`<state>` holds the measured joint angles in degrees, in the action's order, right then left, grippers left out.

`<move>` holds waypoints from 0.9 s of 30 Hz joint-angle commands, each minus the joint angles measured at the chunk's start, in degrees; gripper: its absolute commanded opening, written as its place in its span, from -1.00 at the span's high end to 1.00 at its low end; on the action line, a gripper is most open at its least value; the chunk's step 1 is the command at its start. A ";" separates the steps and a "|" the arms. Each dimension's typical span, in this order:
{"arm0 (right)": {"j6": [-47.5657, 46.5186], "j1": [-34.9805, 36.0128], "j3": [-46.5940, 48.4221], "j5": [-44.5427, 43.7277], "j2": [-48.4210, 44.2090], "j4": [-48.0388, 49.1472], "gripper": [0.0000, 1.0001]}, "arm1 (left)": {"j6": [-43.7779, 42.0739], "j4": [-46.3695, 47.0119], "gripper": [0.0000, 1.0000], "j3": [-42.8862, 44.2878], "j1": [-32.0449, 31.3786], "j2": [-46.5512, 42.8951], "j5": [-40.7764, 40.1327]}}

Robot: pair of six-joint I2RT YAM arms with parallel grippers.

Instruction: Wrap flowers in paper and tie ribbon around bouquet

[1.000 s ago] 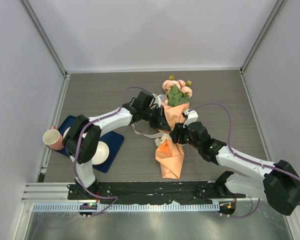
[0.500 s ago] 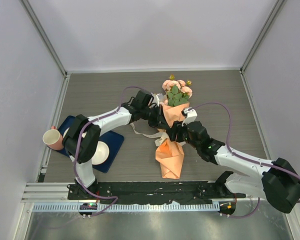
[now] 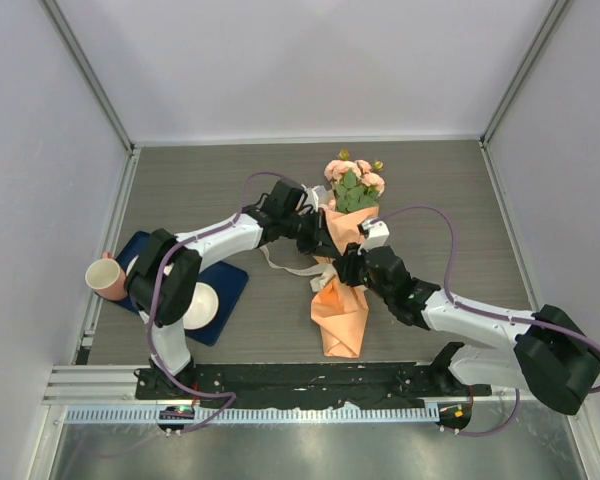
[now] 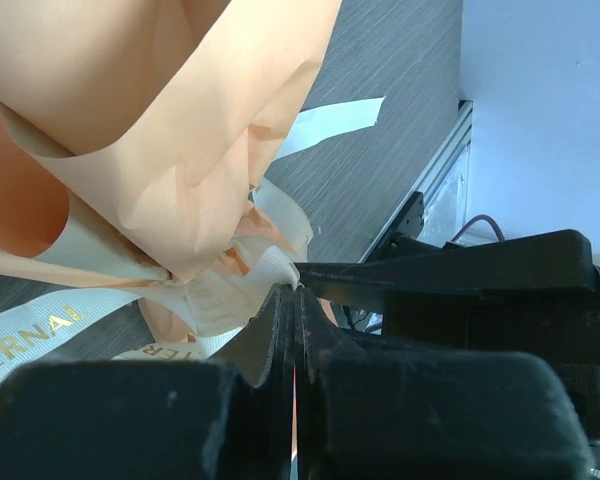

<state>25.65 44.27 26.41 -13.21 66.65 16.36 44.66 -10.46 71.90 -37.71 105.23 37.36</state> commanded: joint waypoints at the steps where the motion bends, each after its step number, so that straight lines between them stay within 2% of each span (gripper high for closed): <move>1: 0.54 0.03 1.45 -7.08 -0.12 2.54 0.46 | 0.33 1.58 1.00 0.88 -0.08 -0.20 3.15; 2: 0.63 0.03 1.53 -7.44 0.32 2.36 0.61 | 0.42 1.76 1.00 0.61 -0.08 -0.46 3.24; 4: 0.89 0.11 1.80 -7.97 0.67 2.01 0.76 | 0.51 1.85 0.95 0.09 -0.17 -1.16 3.24; 6: 1.24 0.11 1.54 -8.23 0.94 1.92 1.00 | 0.51 1.93 0.72 -0.96 0.36 -3.27 2.72; 7: 1.33 0.11 1.36 -7.62 0.76 2.27 1.00 | 0.60 2.19 0.43 -2.80 0.71 -4.32 2.10; 9: 1.68 0.20 0.83 -7.88 0.24 2.10 1.00 | 0.60 2.37 0.15 -5.26 2.46 -8.54 -0.36; 10: 1.86 0.20 0.57 -8.06 -0.20 2.18 1.00 | 0.69 2.46 -0.29 -8.32 3.25 -10.03 -0.97; 11: 2.03 0.20 0.39 -8.49 -0.47 2.01 1.00 | 0.86 3.59 -0.40 -10.18 4.74 -12.05 -1.93; 15: 3.26 0.20 0.30 -8.41 -1.96 0.96 1.00 | 2.00 7.55 -0.47 -18.71 6.25 -20.05 -3.26; 19: 3.97 0.20 0.39 -7.71 -2.05 1.04 1.00 | 7.96 19.75 -0.32 -28.54 6.07 -22.17 -1.86; 20: 4.14 0.20 0.48 -7.71 -2.05 0.96 1.00 | 8.07 23.17 -0.32 -29.53 5.90 -22.26 -1.77; 22: 4.23 0.29 0.39 -7.44 -2.05 0.87 1.00 | 6.24 23.64 -0.46 -30.67 4.94 -22.61 -2.56; 27: 4.76 0.20 0.22 -7.18 -2.14 0.87 1.00 | 0.51 23.46 -0.55 -30.59 -0.51 -22.18 -7.30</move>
<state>29.21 44.51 26.39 -19.40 65.89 15.70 48.90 6.11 40.56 -35.03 83.66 33.28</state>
